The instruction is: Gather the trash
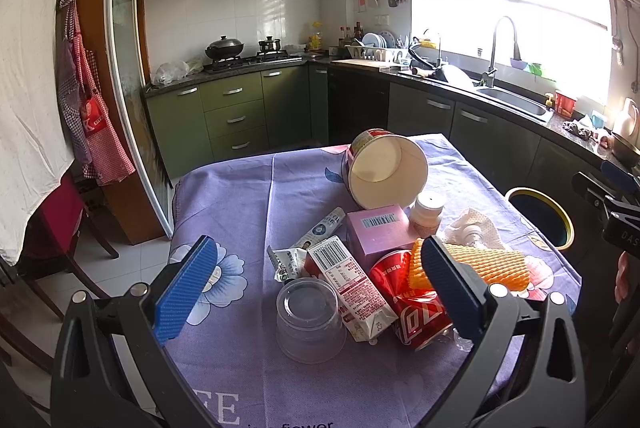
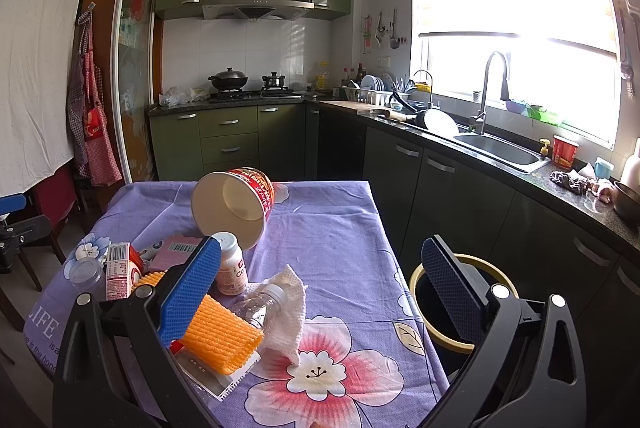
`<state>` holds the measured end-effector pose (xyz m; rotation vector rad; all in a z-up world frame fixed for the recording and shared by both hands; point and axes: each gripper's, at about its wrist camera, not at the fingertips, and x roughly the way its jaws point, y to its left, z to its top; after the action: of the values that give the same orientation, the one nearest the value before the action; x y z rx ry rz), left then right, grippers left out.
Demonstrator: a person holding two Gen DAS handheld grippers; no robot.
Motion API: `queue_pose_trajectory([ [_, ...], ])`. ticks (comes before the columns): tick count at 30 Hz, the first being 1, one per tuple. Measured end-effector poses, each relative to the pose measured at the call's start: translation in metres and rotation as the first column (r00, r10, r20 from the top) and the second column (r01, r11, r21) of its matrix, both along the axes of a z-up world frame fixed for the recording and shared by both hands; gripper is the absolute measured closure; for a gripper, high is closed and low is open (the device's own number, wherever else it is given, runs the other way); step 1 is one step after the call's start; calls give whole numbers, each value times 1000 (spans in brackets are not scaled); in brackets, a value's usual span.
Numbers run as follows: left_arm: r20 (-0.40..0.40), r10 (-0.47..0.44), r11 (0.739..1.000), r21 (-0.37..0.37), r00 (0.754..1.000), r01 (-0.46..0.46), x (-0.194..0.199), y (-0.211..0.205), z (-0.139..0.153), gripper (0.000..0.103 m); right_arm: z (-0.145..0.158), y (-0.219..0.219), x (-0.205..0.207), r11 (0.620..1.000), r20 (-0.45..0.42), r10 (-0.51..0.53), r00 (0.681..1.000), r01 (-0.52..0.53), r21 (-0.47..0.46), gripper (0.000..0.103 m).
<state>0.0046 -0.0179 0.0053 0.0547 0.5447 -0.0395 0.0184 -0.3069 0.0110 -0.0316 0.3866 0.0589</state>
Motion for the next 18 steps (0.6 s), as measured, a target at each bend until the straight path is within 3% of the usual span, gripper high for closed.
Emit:
queue_pose_trajectory([
  [18,-1,-3,1000,-1,1000,3,-1,1,1,6,0,0,1,1000,-2,0,1000,0,0,4],
])
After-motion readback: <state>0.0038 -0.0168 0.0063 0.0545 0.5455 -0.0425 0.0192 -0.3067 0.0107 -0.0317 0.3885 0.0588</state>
